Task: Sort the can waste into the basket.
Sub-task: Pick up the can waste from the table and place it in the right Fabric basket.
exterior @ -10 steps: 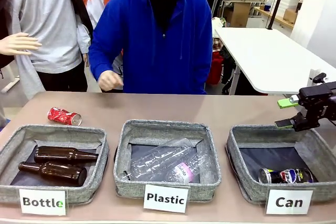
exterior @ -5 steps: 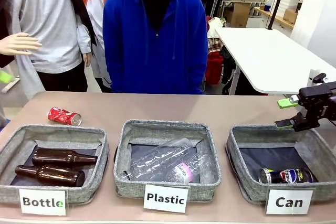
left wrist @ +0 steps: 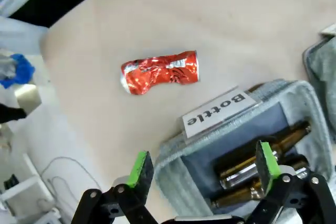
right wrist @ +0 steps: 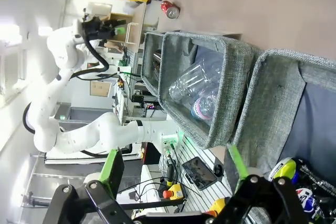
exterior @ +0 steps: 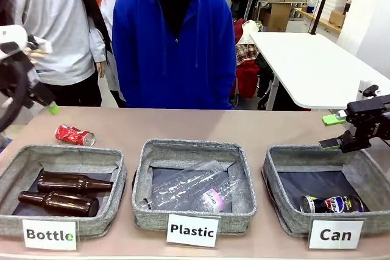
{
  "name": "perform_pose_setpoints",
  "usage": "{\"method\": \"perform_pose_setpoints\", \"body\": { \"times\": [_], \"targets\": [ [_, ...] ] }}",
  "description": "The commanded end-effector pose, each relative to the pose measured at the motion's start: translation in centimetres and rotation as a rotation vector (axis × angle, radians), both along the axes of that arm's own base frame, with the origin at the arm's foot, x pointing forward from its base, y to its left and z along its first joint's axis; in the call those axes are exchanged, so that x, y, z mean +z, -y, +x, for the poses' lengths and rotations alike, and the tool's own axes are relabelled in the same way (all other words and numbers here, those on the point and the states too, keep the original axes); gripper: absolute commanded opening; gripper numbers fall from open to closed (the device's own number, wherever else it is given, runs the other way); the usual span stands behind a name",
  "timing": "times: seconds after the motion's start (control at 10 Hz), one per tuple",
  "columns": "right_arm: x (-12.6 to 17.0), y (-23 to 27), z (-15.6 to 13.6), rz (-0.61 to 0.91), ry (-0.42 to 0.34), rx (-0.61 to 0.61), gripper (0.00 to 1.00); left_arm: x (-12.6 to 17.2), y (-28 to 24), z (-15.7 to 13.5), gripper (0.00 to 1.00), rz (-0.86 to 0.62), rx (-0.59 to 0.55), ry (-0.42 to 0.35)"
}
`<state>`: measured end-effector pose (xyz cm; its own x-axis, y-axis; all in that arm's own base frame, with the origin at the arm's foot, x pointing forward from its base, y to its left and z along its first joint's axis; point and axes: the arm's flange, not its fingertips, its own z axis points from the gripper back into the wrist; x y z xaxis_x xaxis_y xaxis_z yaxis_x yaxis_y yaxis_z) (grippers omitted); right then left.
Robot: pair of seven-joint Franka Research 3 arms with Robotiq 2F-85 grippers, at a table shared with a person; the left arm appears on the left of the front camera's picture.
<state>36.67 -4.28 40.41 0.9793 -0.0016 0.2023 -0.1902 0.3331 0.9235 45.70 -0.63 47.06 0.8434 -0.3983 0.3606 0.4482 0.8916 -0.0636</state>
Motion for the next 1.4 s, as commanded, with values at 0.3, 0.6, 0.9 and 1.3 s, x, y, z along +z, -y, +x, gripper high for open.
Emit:
{"method": "perform_pose_setpoints", "body": {
  "times": [0.3, 0.6, 0.9, 1.3],
  "targets": [
    [0.2, 0.4, 0.1, -0.003, 0.015, 0.014, 1.00, -2.6, 0.7, 1.5, 1.00, 0.008, 0.010, -0.042],
    [0.2, 0.4, 0.1, -0.003, 0.015, 0.014, 1.00, -2.6, 0.7, 1.5, 1.00, 0.008, 0.010, -0.042],
    [0.2, 0.4, 0.1, -0.003, 0.015, 0.014, 1.00, -2.9, -0.3, 5.3, 1.00, 0.094, -0.376, 0.127],
    [0.2, 0.4, 0.1, -0.003, 0.015, 0.014, 1.00, -5.7, 0.8, 7.9, 1.00, 0.180, -1.177, 0.136]
  ]
}}
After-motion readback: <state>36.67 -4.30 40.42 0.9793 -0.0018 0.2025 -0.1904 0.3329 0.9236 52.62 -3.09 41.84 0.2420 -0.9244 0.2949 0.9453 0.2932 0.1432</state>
